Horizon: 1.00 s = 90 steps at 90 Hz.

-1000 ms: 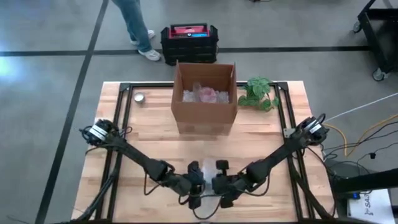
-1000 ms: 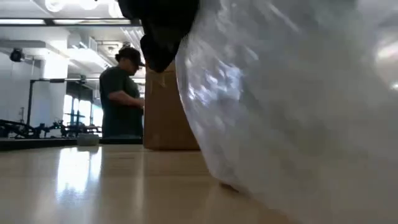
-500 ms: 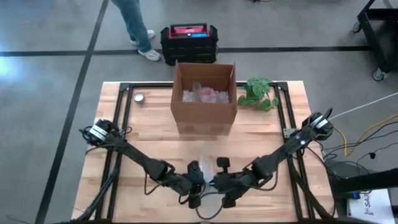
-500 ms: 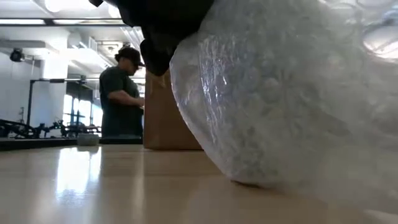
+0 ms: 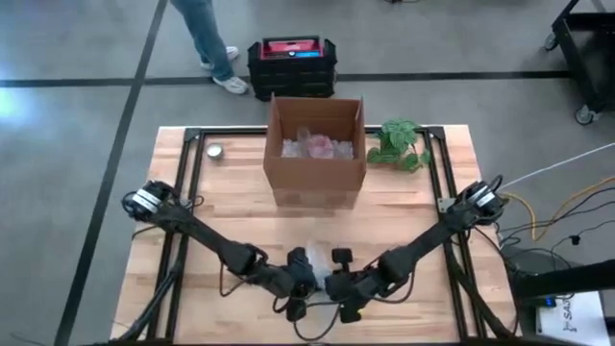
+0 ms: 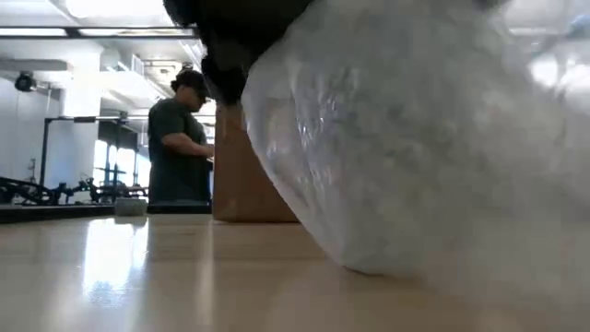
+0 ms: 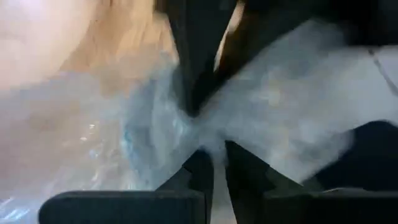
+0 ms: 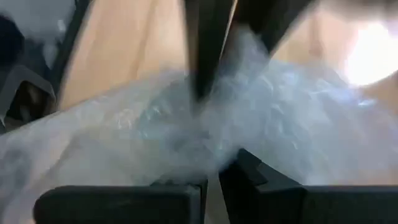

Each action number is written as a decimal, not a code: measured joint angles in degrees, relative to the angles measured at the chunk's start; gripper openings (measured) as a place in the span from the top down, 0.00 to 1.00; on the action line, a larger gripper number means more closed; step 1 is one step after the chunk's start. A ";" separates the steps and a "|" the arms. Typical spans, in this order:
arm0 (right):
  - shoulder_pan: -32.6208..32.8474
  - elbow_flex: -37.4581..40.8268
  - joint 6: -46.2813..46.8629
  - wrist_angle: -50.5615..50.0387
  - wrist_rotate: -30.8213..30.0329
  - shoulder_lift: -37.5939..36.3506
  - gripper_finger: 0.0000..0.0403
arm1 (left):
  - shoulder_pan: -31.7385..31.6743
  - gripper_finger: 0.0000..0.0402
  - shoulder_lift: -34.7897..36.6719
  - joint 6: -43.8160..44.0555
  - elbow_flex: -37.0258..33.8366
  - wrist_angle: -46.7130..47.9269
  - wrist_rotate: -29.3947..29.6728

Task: Wrap mug
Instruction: Wrap the white mug in bubble wrap

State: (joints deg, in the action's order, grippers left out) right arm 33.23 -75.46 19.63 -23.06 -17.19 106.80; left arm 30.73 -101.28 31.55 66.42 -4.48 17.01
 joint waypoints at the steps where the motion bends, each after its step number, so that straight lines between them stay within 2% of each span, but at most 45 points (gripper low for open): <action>1: 0.00 0.00 0.01 0.03 0.06 0.00 0.95 | 0.03 0.94 0.50 0.00 0.01 0.42 -0.01; 14: -0.02 -0.02 0.12 -0.22 0.09 -0.07 0.95 | 0.39 0.94 4.43 -0.50 0.13 5.18 2.30; 24: -0.02 -0.03 0.29 -0.41 -0.05 -0.09 0.95 | 0.24 0.94 4.72 -2.05 0.13 4.56 4.71; 35: -0.02 -0.02 0.29 -0.42 -0.22 -0.09 0.95 | -0.95 0.94 1.11 -2.11 0.16 2.07 4.88; 56: 0.00 0.00 0.27 -1.75 0.27 -1.30 0.95 | -1.96 0.94 -7.25 -1.75 0.22 -8.14 1.25; 76: 0.03 -4.68 -0.03 -12.77 -0.46 -6.01 0.95 | -2.06 0.94 -7.56 -1.49 0.35 -8.17 0.54; 90: 0.04 -5.01 -1.19 -9.92 -0.80 -6.95 0.95 | -2.06 0.94 -7.42 -3.06 0.19 -9.40 0.29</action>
State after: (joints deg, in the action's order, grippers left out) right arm 33.27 -80.47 18.44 -32.98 -17.98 99.86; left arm 28.67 -108.71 28.49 66.61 -13.88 17.30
